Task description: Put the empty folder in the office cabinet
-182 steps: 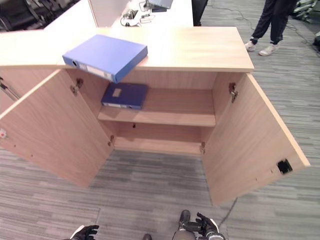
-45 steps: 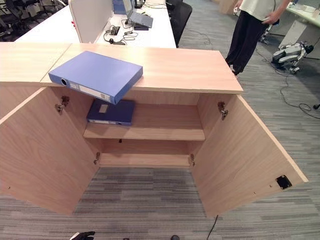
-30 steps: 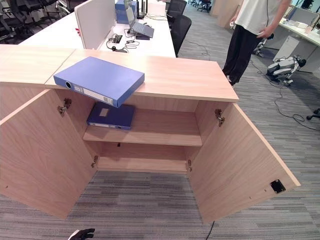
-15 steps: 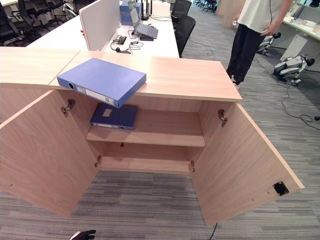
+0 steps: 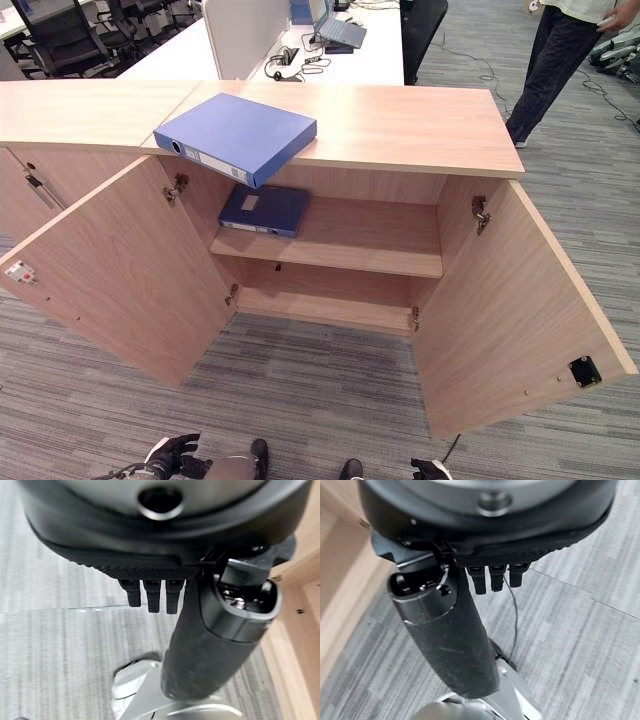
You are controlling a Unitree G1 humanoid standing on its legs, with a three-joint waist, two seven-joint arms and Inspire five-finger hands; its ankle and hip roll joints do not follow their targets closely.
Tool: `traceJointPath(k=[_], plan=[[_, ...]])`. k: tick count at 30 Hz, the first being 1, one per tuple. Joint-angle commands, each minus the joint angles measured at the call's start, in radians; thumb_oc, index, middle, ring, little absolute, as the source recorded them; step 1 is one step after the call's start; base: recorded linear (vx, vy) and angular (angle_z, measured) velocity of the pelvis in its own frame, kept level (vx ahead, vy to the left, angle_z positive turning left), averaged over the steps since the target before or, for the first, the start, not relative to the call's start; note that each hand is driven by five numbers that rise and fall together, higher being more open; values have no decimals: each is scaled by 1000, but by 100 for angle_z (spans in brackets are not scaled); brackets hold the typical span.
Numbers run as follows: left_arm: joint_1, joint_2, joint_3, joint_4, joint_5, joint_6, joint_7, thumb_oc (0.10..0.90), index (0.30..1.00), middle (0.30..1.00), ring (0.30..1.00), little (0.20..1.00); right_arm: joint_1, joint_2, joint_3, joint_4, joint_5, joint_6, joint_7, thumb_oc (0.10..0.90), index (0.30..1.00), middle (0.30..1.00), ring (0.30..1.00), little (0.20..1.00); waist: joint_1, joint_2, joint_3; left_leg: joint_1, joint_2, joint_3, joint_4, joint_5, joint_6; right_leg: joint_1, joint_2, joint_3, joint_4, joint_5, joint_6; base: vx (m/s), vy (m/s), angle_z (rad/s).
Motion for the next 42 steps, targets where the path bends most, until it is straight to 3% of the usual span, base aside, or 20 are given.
traceJointPath(k=[1,4,7,8,14,16,21,22,23,24,25,27,28,30,31,32,33,34,38,42], plan=[[9,8,-31,-55,-5,-10,-9,800,900,900,900,900,6,-45,-7,0,1,-2,-20,800,900,900,900,900,53,17,38,-74,96,-51,-37,44,45,132,42,36,54,-186,77,237,68,-9],[16,17,-25,-49,-9,-8,-17,800,900,900,900,900,-6,-50,-10,2,5,-1,-23,800,900,900,900,900,77,23,46,-98,115,-90,-144,62,38,177,71,75,64,-235,80,267,75,11],[26,30,-21,-44,-10,-10,-13,800,900,900,900,900,-13,-22,3,-25,26,-32,-15,800,900,900,900,900,96,18,41,-100,134,-102,-154,63,32,201,81,107,74,-262,79,269,81,-66],[30,60,-1,-46,-15,-14,-6,800,900,900,900,900,-13,-3,35,-45,25,-29,5,800,900,900,900,900,115,1,35,-99,153,-131,-148,71,25,222,94,151,80,-287,83,239,75,-97],[22,90,10,-45,-10,-15,-7,800,900,900,900,900,-8,37,48,-38,10,-30,5,800,900,900,900,900,132,-38,13,-77,151,-142,-148,99,21,213,85,196,97,-292,106,194,162,-29],[4,100,-5,-46,7,-10,-12,800,900,900,900,900,-7,65,47,-37,13,-24,7,800,900,900,900,900,137,-73,-8,-71,132,-106,-123,98,40,188,45,205,132,-264,143,253,355,-39],[-4,100,-19,-53,24,-11,-11,800,900,900,900,900,-3,88,43,-49,20,-19,15,800,900,900,900,900,122,-105,-41,-67,72,-66,-87,43,89,106,-15,228,224,-196,209,145,300,-28],[-20,111,-31,-63,32,-12,-10,800,900,900,900,900,-11,100,51,-60,15,-16,22,800,900,900,900,900,112,-116,-50,-60,43,-51,-81,11,121,40,-34,240,330,-134,241,142,302,-32],[-26,116,-31,-69,30,-11,-8,800,900,900,900,900,-16,104,57,-62,12,-15,25,800,900,900,900,900,102,-114,-52,-43,33,-44,-83,-2,134,7,-42,242,387,-83,260,140,302,-27],[-26,116,-31,-69,30,-11,-8,800,900,900,900,900,-16,104,57,-62,12,-15,25,800,900,900,900,900,104,-116,-52,-43,32,-41,-83,-3,135,4,-44,245,391,-85,261,133,268,-27],[-36,127,-29,-78,28,-10,-3,800,900,900,900,900,-21,109,49,-72,16,-11,36,800,900,900,900,900,97,-100,-51,-11,25,-25,-87,-32,159,-37,-54,211,512,3,266,138,240,-21],[-36,144,-18,-88,25,-11,0,800,900,900,900,900,-21,111,46,-86,17,-17,38,800,900,900,900,900,81,-70,-38,46,23,-16,-106,-54,183,-103,-41,189,642,67,266,188,308,-39],[-96,331,4,-29,19,21,-87,800,900,900,900,900,-29,87,69,-75,-9,-11,65,800,900,900,900,900,52,-52,-38,106,17,6,-142,-59,181,-133,-51,198,666,82,266,175,276,-42],[47,216,16,-187,34,-28,-25,800,900,900,900,900,-26,87,37,-88,1,-25,19,800,900,900,900,900,98,-43,-3,114,-25,-20,-151,-79,193,-137,-94,122,547,32,266,161,171,-28],[79,185,-8,-235,38,-33,-12,800,900,900,900,900,-57,104,34,-121,11,-2,5,800,900,900,900,900,105,-45,12,121,-49,-39,-153,-89,192,-116,-127,65,446,-18,260,113,54,-18],[79,185,-8,-235,38,-33,-12,800,900,900,900,900,-57,104,34,-121,11,-2,5,800,900,900,900,900,102,-45,14,123,-49,-41,-153,-89,192,-113,-127,62,445,-18,260,145,-57,20],[92,187,2,-268,46,-27,-13,800,900,900,900,900,-3,53,20,-141,-1,-18,9,800,900,900,900,900,114,-52,33,109,-61,-41,-145,-96,174,-115,-159,0,258,-33,228,91,-103,42],[123,194,-13,-342,57,-47,-30,800,900,900,900,900,18,48,12,-144,7,-24,21,800,900,900,900,900,109,-52,36,104,-69,-60,-140,-98,168,-83,-152,8,179,-19,233,92,-102,57],[116,138,-36,-353,58,-48,-33,800,900,900,900,900,27,32,1,-108,-5,-21,23,800,900,900,900,900,100,-43,16,77,-92,-58,-132,-104,165,-74,-163,34,104,23,236,9,31,63],[86,57,-60,-186,50,-48,-30,800,900,900,900,900,14,-4,-31,-34,-5,-5,12,800,900,900,900,900,91,-8,-13,88,-102,-51,-138,-108,157,-41,-169,18,56,32,237,69,45,14]])
